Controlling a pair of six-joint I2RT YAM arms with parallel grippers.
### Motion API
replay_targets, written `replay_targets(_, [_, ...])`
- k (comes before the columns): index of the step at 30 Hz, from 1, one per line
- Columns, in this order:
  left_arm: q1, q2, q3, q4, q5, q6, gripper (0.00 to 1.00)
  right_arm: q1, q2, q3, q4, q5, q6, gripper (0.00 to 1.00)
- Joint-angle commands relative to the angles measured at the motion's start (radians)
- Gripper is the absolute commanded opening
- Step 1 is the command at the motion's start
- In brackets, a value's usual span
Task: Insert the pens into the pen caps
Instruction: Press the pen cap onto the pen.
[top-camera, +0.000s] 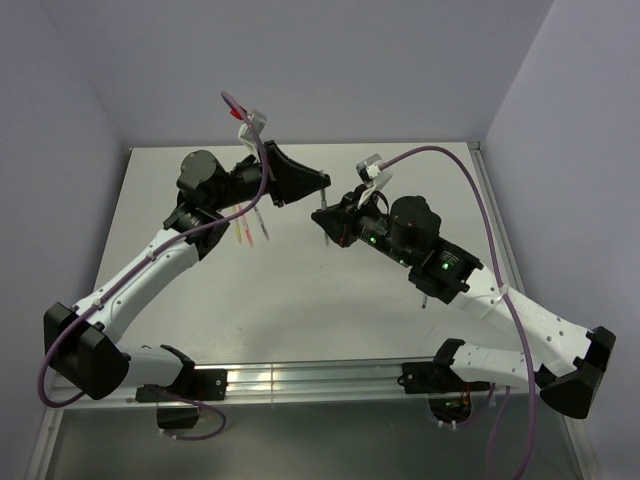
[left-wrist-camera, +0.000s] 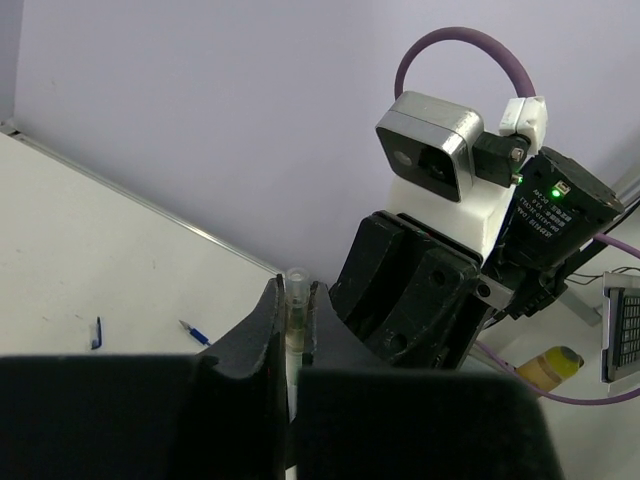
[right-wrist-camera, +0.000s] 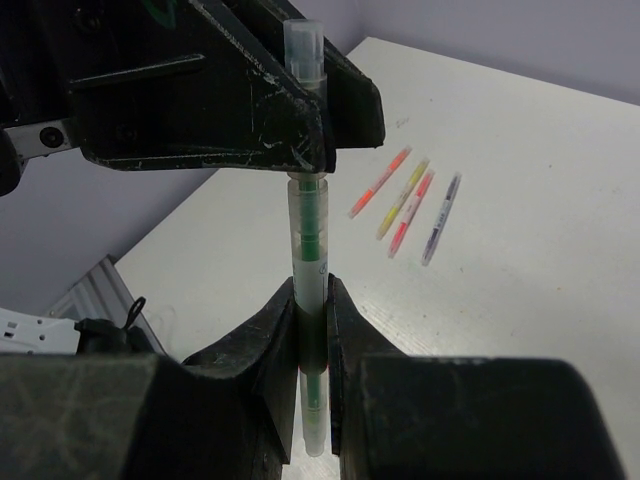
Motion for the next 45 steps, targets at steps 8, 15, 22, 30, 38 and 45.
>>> replay_targets(8, [-0.004,-0.054,-0.046,0.048,0.007,0.049,0.0,0.008,-0.004,0.077,0.016,-0.015,0.009,0.0])
replay_targets(15, [-0.007,-0.103,-0.103,0.053,0.028,0.094,0.0,0.0,-0.008,0.092,0.036,-0.083,0.019,0.0])
replay_targets(22, [-0.015,-0.16,-0.171,0.104,0.008,0.123,0.0,-0.009,-0.017,0.08,0.087,-0.149,0.038,0.0])
replay_targets(30, [-0.033,-0.189,-0.191,0.111,0.03,0.147,0.0,-0.012,-0.031,0.065,0.142,-0.212,0.024,0.0])
replay_targets(38, [-0.033,-0.218,-0.212,0.086,0.076,0.146,0.0,-0.018,-0.027,0.088,0.122,-0.121,-0.03,0.0])
replay_targets(45, [-0.036,-0.221,-0.174,-0.079,-0.103,0.155,0.0,-0.018,0.019,0.155,0.036,0.053,-0.047,0.0])
